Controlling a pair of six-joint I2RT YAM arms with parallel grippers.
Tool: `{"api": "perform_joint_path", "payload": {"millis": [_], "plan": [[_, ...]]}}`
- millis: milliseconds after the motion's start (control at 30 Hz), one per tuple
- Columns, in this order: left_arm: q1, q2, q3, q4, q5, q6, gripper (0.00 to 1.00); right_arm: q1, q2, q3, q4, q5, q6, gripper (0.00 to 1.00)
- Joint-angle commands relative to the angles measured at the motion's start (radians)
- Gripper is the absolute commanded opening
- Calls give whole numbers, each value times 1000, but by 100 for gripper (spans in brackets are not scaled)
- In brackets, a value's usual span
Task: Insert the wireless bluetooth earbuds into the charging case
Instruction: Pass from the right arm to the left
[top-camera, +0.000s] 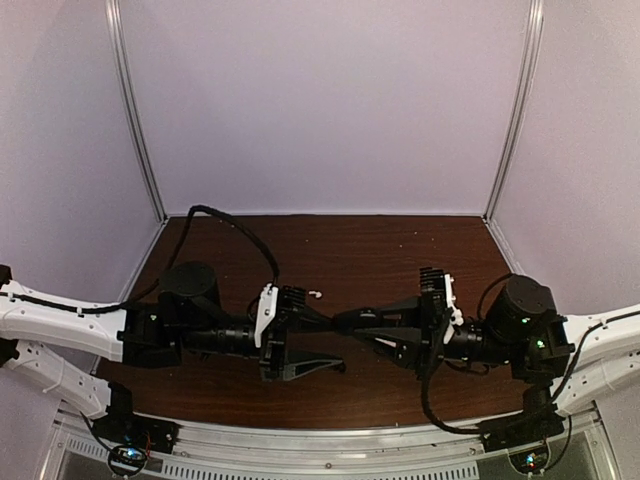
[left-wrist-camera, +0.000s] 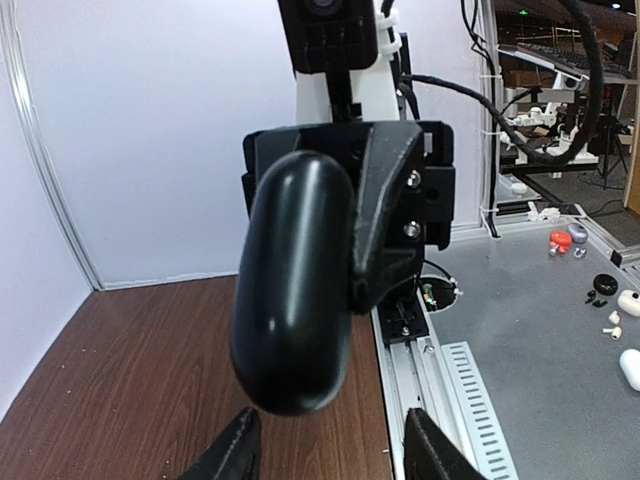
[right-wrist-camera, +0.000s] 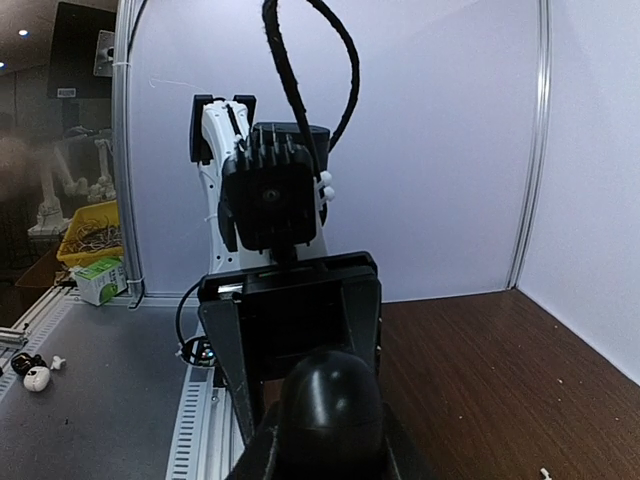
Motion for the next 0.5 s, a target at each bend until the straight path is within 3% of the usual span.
{"api": "perform_joint_path", "payload": {"millis": [0, 233, 467], "plan": [[-11, 16, 38, 72, -15, 14, 47, -5, 17, 20, 22, -49, 33, 1], [-19, 18, 39, 93, -25, -4, 45, -3, 24, 12, 31, -38, 63, 1], [-22, 8, 39, 106, -23, -19, 34, -3, 21, 0, 43, -34, 90, 2]]}}
